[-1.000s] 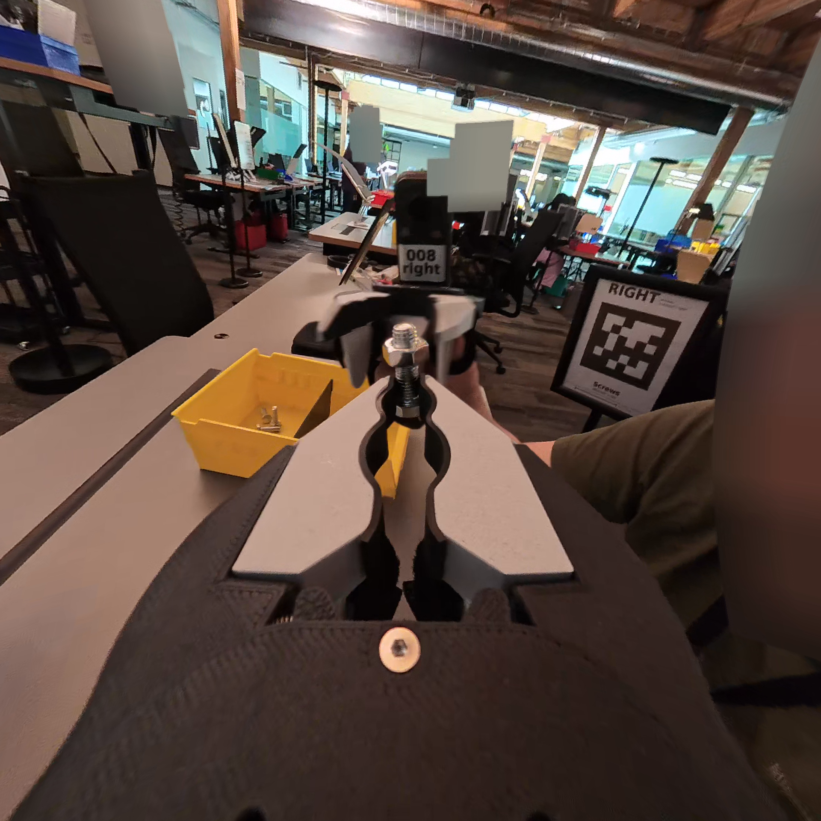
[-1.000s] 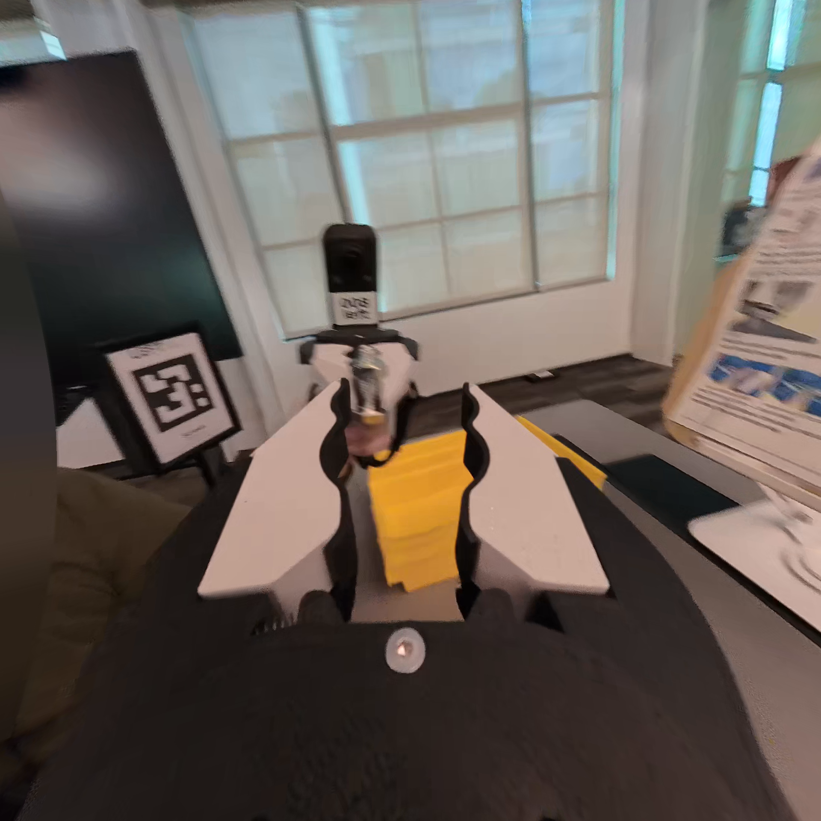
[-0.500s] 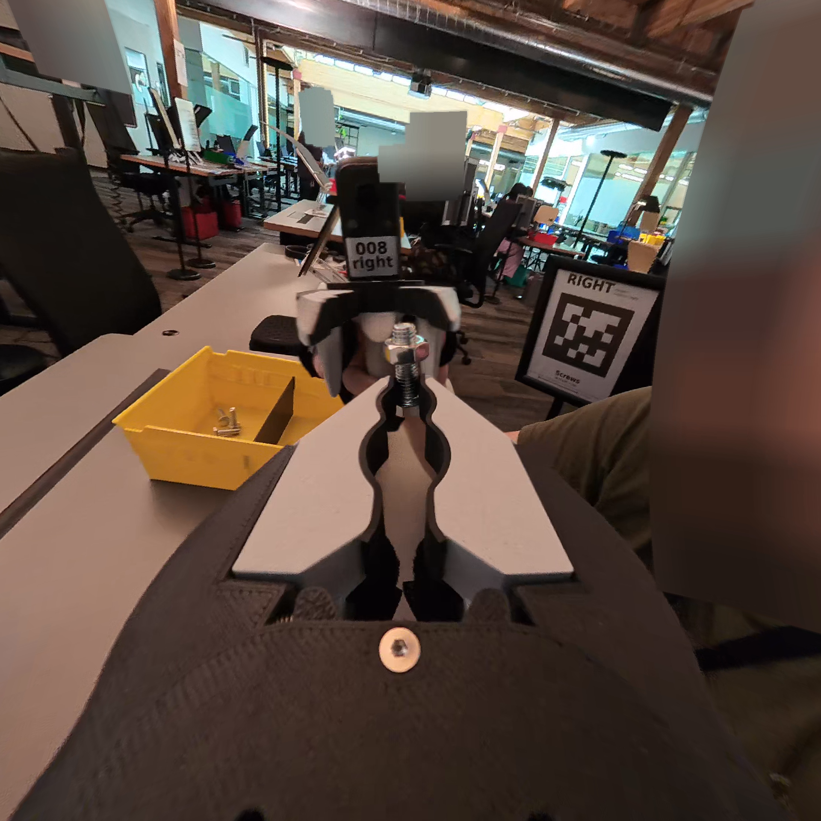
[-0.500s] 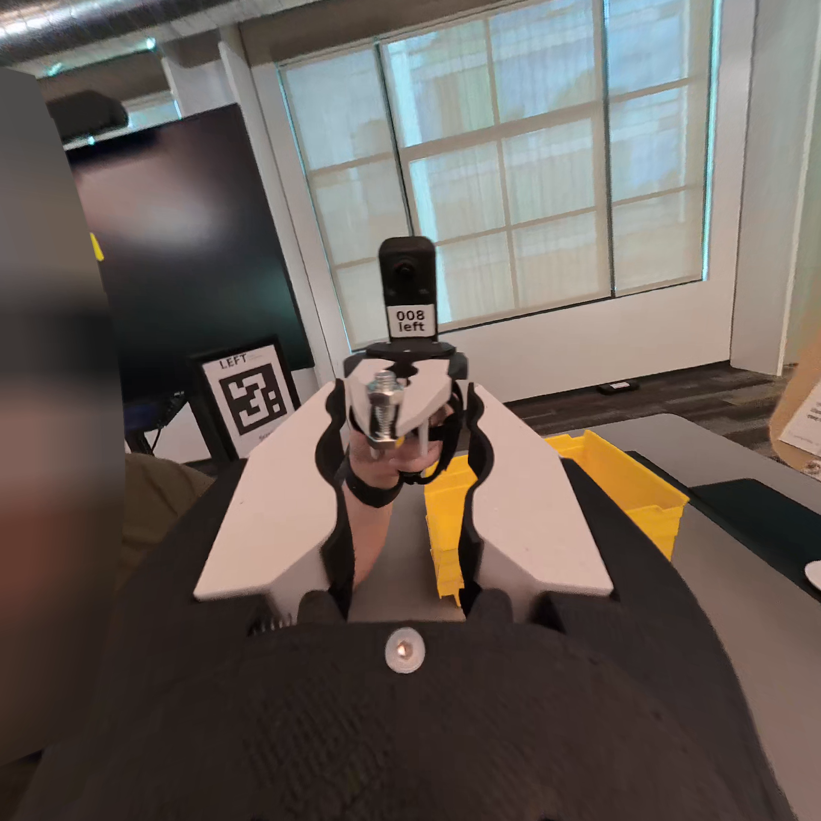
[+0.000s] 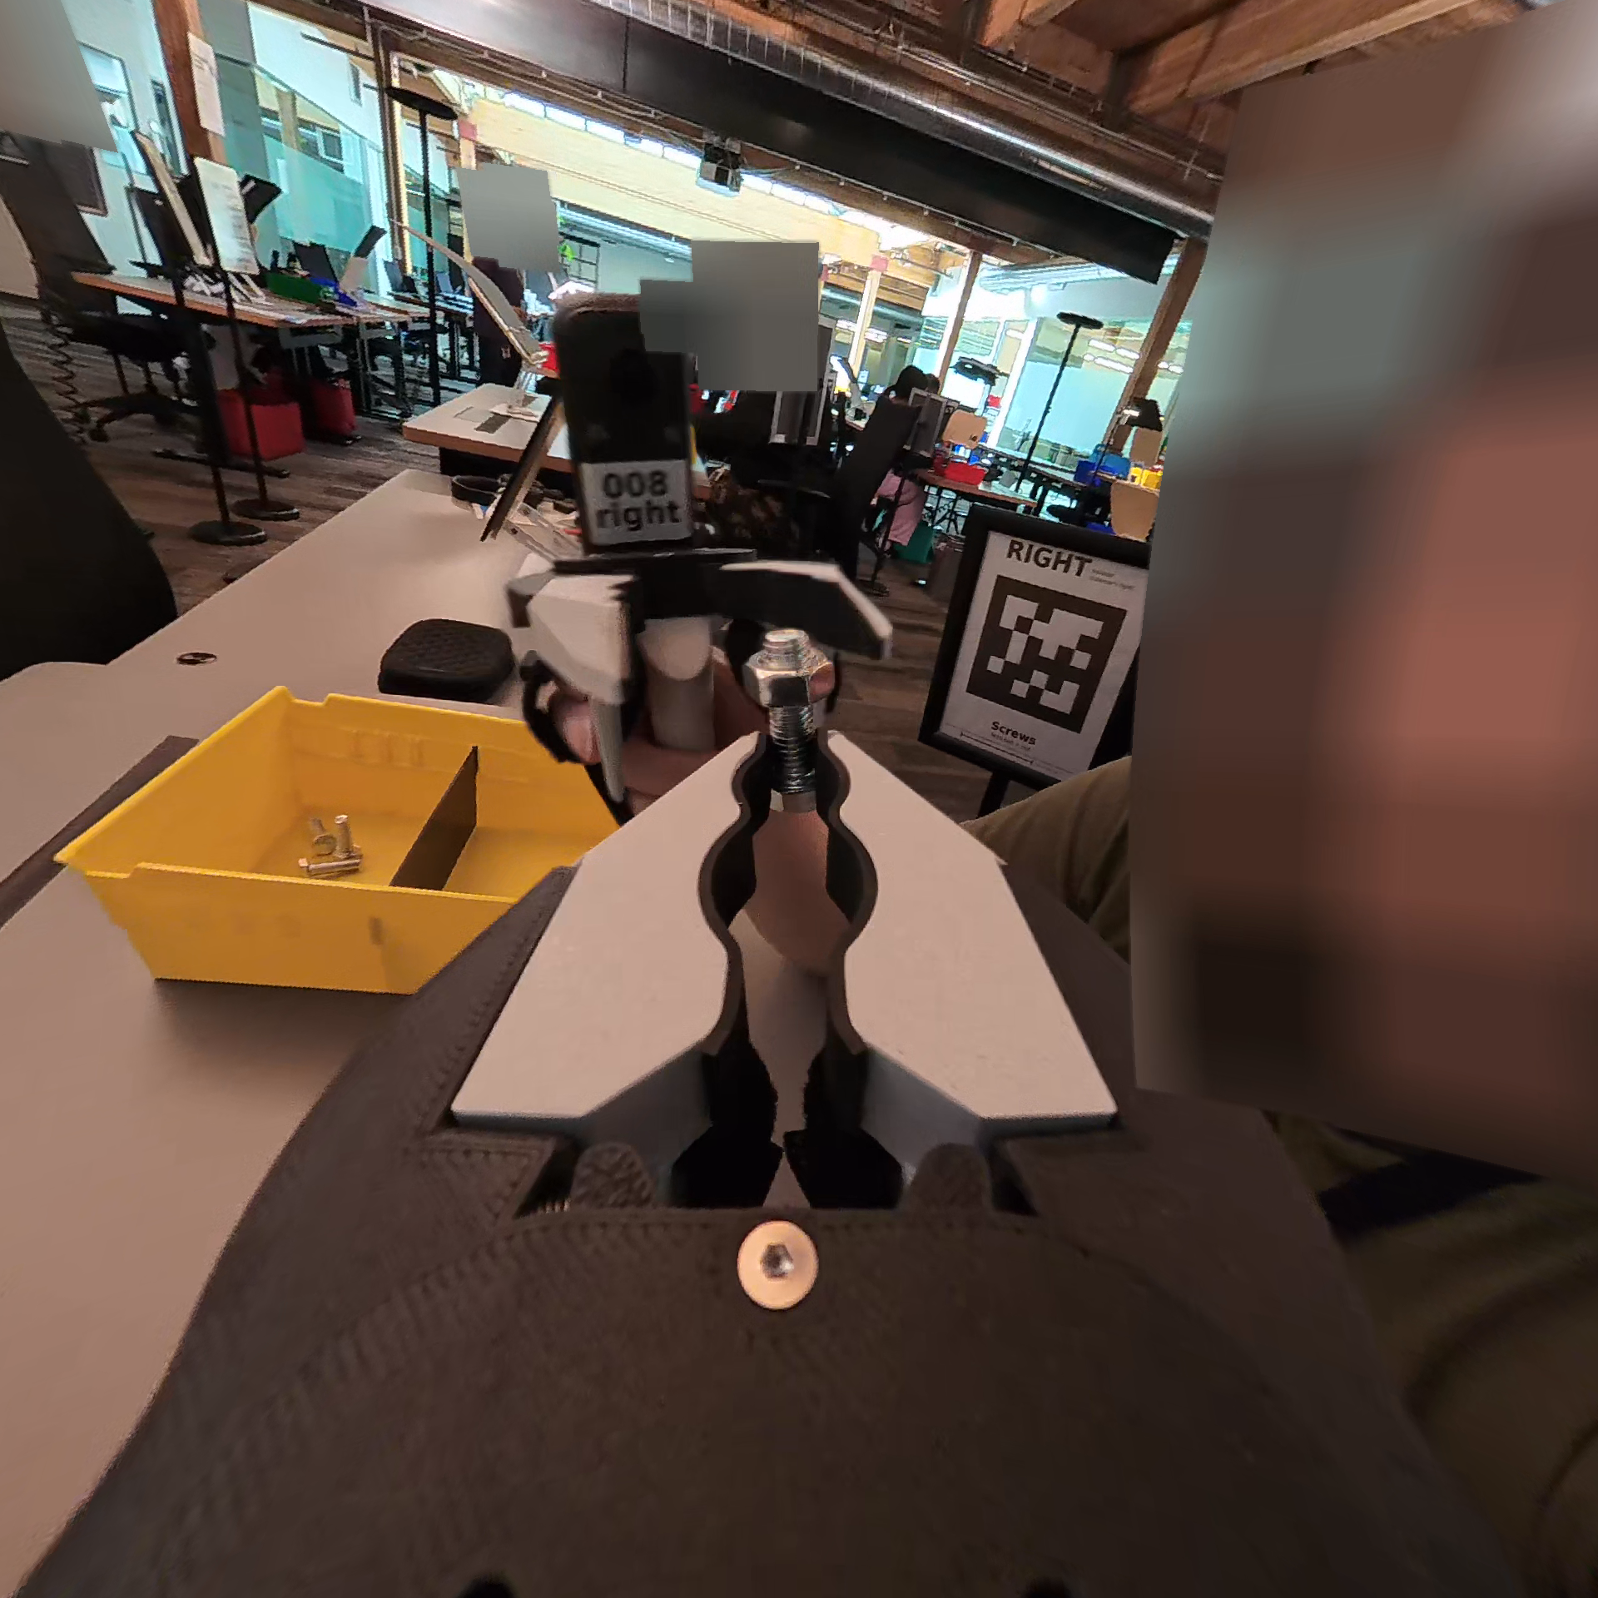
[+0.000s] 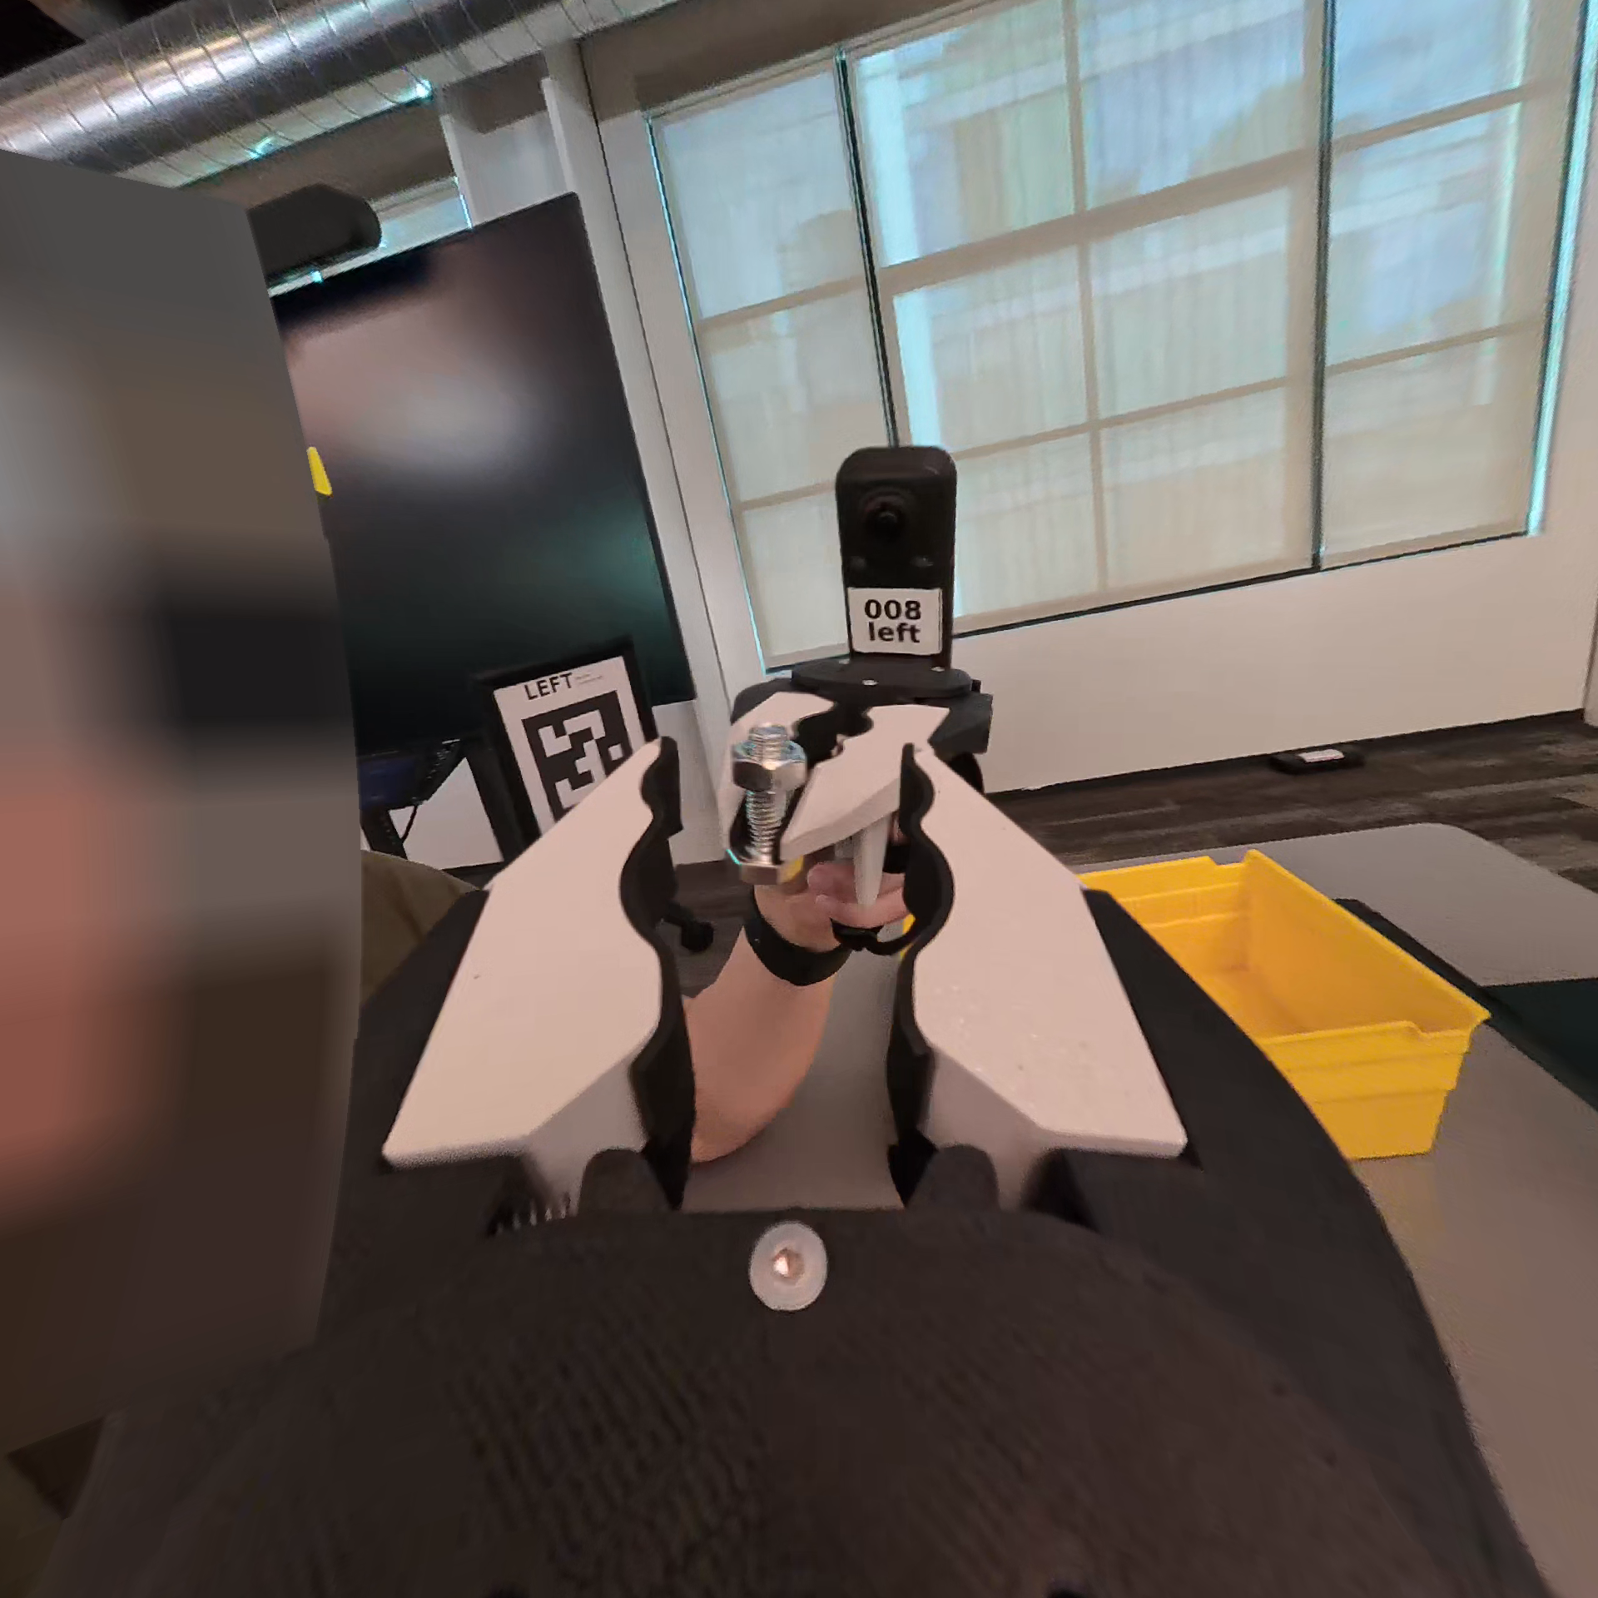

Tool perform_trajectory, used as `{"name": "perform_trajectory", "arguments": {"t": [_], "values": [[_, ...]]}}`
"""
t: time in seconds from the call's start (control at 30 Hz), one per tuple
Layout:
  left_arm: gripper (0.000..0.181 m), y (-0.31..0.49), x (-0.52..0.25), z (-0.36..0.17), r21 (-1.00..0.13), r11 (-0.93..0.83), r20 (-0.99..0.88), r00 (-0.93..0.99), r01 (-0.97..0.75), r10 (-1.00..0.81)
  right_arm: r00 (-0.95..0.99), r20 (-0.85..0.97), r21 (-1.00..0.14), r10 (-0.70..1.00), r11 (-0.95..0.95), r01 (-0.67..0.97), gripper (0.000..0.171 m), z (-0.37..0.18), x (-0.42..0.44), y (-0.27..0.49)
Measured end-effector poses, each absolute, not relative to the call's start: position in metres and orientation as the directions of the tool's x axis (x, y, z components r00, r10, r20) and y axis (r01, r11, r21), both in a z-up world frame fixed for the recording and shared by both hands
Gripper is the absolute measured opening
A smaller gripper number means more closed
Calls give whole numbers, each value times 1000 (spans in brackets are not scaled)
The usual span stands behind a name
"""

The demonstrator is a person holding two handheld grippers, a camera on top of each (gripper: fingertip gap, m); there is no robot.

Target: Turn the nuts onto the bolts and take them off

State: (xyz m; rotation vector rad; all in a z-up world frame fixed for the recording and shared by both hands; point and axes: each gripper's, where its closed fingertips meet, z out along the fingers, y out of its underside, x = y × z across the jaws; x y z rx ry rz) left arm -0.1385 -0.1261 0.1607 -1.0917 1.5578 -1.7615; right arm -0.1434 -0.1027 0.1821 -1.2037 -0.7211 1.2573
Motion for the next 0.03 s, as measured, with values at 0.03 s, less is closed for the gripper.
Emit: {"name": "perform_trajectory", "arguments": {"t": [0.03], "values": [[7,-129,-139,162,-976,-187,218,-537,-112,-815,219,-213,-941,952,-139,-309,49,178,-143,-99]]}}
